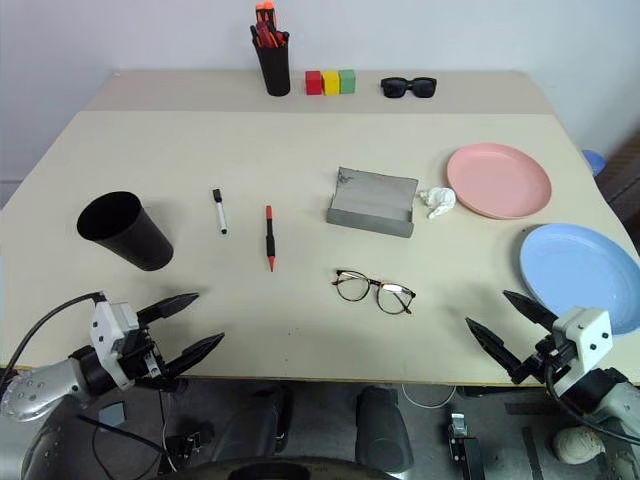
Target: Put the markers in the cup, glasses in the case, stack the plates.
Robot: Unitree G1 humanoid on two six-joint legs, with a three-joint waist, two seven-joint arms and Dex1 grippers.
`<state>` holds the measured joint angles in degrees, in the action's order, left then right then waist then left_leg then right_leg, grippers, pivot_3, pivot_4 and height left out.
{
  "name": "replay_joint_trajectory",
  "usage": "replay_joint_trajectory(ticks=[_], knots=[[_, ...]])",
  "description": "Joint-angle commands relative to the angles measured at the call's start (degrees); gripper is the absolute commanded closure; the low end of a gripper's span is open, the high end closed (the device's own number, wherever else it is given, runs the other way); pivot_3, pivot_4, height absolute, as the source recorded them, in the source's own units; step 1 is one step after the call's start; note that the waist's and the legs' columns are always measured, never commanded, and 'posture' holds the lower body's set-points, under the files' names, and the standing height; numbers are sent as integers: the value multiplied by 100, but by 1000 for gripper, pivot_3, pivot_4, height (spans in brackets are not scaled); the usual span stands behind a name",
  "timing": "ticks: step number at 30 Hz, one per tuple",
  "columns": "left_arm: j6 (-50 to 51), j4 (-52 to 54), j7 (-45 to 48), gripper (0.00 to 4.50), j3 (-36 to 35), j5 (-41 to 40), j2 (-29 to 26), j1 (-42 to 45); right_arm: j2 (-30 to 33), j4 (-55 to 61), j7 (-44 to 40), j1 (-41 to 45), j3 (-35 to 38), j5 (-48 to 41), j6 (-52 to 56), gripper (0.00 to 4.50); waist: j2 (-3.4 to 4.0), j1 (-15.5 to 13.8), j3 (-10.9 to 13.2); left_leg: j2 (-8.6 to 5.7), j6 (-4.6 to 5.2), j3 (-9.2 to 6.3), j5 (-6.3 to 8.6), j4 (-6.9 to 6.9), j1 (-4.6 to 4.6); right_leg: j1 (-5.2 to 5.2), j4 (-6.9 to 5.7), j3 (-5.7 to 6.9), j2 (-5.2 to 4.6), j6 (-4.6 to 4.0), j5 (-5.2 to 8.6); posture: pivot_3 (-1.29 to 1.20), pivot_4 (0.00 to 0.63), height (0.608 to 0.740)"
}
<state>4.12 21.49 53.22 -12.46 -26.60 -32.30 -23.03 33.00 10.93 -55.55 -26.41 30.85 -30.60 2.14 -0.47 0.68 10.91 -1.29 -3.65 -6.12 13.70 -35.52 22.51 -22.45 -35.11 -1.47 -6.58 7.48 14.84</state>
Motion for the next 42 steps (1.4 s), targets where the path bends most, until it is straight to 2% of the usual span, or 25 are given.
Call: replay_joint_trajectory(ticks=[1,4,8,12,18,20,24,31,36,42], knots=[[-222,72,-88,0,-77,82,30,-28,122,-220,-150,168,40,8,-210,441,2,-1,-1,0,0,0,0,0,0,0,0,0,0,0,0,0,150,740],[58,229,-493,0,-235,-201,217,11,222,-343,-331,500,-93,4,-274,441,3,5,-1,0,0,0,0,0,0,0,0,0,0,0,0,0,150,740],[1136,632,-1517,0,-289,-599,411,307,379,-422,-469,1141,-319,-24,-269,441,1,-4,-1,0,1,-4,-1,-4,-1,3,-8,1,2,2,-2,0,150,740],[2370,1163,-2741,0,44,-277,478,783,612,-620,-744,2150,-754,0,-248,441,2,-1,-1,-1,2,-6,-2,-16,-5,7,-22,1,7,5,-3,0,150,740],[4373,1529,-4044,0,383,-760,851,2127,775,-1576,-1283,3728,-1485,297,-483,441,-2,-10,1,-3,2,-17,-3,-25,-8,13,-33,5,15,27,-16,0,150,740],[5112,1397,-4313,0,624,-768,894,2782,780,-1907,-1470,4123,-1693,401,-564,441,-3,-18,2,-4,2,-26,-3,-29,-8,15,-40,10,17,33,-16,0,150,740],[6224,949,-4823,0,631,-897,1354,3882,747,-2358,-1741,4737,-2043,577,-689,441,-3,18,2,-8,2,-28,-3,-39,-3,15,-44,9,17,49,-22,0,150,740],[7384,420,-5585,0,-2,-897,2370,5117,645,-2817,-1919,5302,-2314,728,-894,441,-10,25,7,-9,0,-29,-4,-40,-3,13,-50,9,18,56,-21,0,150,740],[7855,270,-5951,0,-343,-689,2751,5602,620,-2880,-1932,5354,-2344,741,-945,441,-12,12,8,-10,-2,-29,-5,-40,0,13,-47,9,17,61,-21,0,150,740],[8438,-183,-6497,0,-781,-150,3507,6360,642,-2940,-1994,5313,-2314,737,-1007,441,-21,7,14,-13,-6,-29,-8,-48,2,17,-45,8,17,71,-26,0,150,740]])
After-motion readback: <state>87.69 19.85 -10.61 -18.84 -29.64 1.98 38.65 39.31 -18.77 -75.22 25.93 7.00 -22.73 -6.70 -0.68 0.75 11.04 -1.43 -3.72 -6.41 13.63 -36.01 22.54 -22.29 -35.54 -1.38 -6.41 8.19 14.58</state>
